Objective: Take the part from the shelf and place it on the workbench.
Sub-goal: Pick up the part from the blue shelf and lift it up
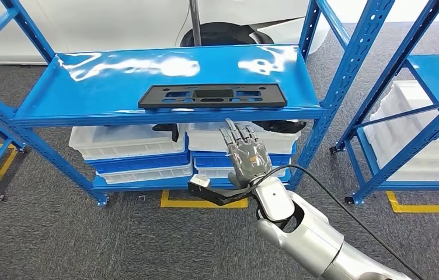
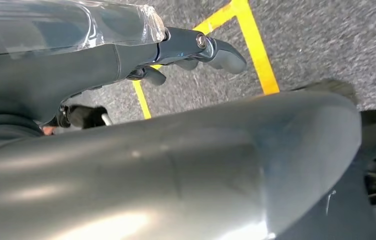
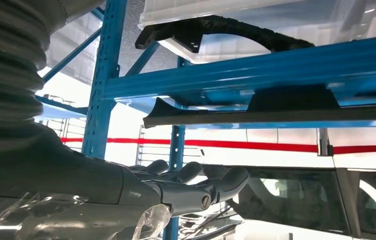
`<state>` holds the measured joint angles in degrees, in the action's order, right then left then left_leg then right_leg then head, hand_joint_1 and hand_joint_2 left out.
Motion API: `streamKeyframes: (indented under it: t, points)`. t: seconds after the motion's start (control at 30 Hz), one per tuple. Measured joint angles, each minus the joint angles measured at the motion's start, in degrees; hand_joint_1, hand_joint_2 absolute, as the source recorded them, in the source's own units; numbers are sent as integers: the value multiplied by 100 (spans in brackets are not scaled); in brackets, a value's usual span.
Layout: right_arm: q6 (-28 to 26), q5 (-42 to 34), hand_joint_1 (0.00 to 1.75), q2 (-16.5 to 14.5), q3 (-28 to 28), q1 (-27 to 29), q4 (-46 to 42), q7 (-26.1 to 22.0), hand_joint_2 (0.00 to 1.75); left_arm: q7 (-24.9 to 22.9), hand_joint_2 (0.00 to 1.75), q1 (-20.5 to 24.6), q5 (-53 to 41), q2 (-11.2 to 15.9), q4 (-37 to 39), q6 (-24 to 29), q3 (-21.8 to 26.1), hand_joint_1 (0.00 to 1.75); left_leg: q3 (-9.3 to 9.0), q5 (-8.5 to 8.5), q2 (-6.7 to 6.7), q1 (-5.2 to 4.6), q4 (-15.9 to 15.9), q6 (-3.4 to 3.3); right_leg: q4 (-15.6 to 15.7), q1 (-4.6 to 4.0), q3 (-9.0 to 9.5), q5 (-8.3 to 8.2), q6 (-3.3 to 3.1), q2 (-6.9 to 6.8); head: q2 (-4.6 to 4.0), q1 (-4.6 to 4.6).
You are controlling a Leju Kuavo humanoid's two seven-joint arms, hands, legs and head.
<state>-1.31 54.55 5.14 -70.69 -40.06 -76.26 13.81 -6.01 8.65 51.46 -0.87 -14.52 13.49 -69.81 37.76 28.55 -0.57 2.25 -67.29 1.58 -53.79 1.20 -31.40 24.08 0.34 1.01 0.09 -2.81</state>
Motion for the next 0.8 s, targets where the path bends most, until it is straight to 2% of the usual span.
streamKeyframes:
  t: [0.03, 0.07, 0.1, 0.13, 0.23, 0.27, 0.3, 0.33, 0.4, 0.43, 0.47, 0.5, 0.57, 0.6, 0.63, 0.7, 0.77, 0.8]
  points:
    - [0, 0, 0, -4, 0, 0, 0, -1, 175, 0, 0, 1, -4, 1, 1, 0, -1, 0, -149, -284, 0, 3, 439, -7, 0, 6, 45, 32, 25, 15, 0, 1]
    - [0, 0, 0, -9, -1, -4, 0, -3, 175, -1, 0, 4, -8, 1, 1, 0, -2, 0, -312, -494, 6, -6, 862, -18, -6, -5, 83, 69, 60, 31, 0, 2]
    - [0, 0, 0, -15, -1, -7, 0, -9, 175, -4, 0, 7, -10, 1, 1, 0, -3, 0, -434, -629, 13, -15, 1174, -34, -9, -17, 108, 99, 96, 46, 0, -1]
    - [0, 1, 0, -20, -2, -11, 0, -16, 175, -8, 0, 8, -11, 0, 1, 0, -4, 0, -497, -673, 20, -30, 1334, -58, -7, -31, 121, 121, 128, 56, 0, -3]
    - [-1, 2, 0, -31, -3, -14, 0, -37, 175, -17, 0, 8, -8, -1, 1, 0, -7, 0, -531, -630, 40, -57, 1376, -171, 8, -13, 151, 170, 214, 48, 0, -10]
    - [-1, 2, 0, -32, -3, -16, 0, -40, 175, -17, 0, 9, -7, -1, 1, 0, -7, 0, -556, -620, 44, -54, 1383, -214, -94, -1, 117, 235, 238, 20, 0, -13]
    - [-1, 2, 0, -33, -3, -18, 0, -42, 175, -17, 0, 11, -8, -1, 1, 1, -7, 0, -586, -609, 46, -46, 1392, -254, -330, 4, 13, 355, 257, -8, 0, -15]
    - [-1, 2, 0, -34, -4, -19, 0, -43, 175, -17, 0, 12, -8, -1, 2, 2, -7, 0, -613, -590, 45, -50, 1395, -287, -716, 2, -182, 523, 268, -35, 0, -17]
    - [1, 2, 0, -34, -9, -12, 1, -46, 175, -17, 0, 10, -8, -1, 2, 4, -7, 0, -659, -545, 43, -71, 1394, -339, -1594, -5, -689, 813, 277, -48, 0, -18]
    - [1, 2, 0, -33, -12, -7, 1, -48, 175, -17, 0, 7, -8, -1, 3, 4, -7, 0, -685, -520, 46, -86, 1393, -353, -1849, -9, -879, 827, 270, -48, 0, -18]
    - [1, 2, 0, -33, -14, -4, 2, -48, 175, -17, 0, 4, -8, -1, 3, 4, -7, 0, -718, -492, 52, -101, 1393, -361, -1853, -14, -948, 711, 250, -48, 0, -18]
    - [1, 2, 0, -33, -15, -4, 2, -48, 175, -17, 0, 4, -8, -1, 3, 4, -8, 0, -763, -459, 61, -116, 1393, -362, -1619, -27, -898, 492, 217, -48, 0, -18]
    - [0, 2, 0, -33, -15, -9, 2, -49, 175, -17, 0, 9, -8, -7, 3, 4, -9, 0, -863, -383, 76, -147, 1397, -350, -761, -85, -566, -24, 95, -56, 0, -16]
    - [1, 2, 0, -34, -17, -17, 2, -50, 175, -17, 0, 14, -7, -13, 4, 7, -9, 0, -894, -346, 80, -162, 1396, -330, -396, -116, -413, -170, 41, -64, 0, -15]
    - [1, 2, 0, -37, -20, -23, 2, -53, 175, -17, 0, 17, -7, -18, 4, 9, -9, 0, -910, -317, 80, -170, 1399, -306, -173, -142, -319, -231, 2, -70, 0, -10]
    - [1, 2, 0, -44, -26, -34, 2, -60, 175, -17, 0, 22, -7, -24, 5, 10, -10, 0, -920, -277, 72, -174, 1415, -244, -61, -158, -278, -185, -19, -66, 0, -6]
    - [0, 2, 0, -60, -27, -38, 2, -78, 175, -17, 0, 26, -9, -25, 5, 8, -11, 0, -907, -204, 64, -160, 1357, -191, -8, -118, -227, -170, -42, -53, 0, 4]
    - [3, 2, 0, -73, -27, -43, 2, -95, 175, -17, 0, 31, -9, -25, 5, 8, -11, 0, -826, -108, 64, -156, 1173, -164, 24, -93, -188, -164, -61, -51, 0, 15]
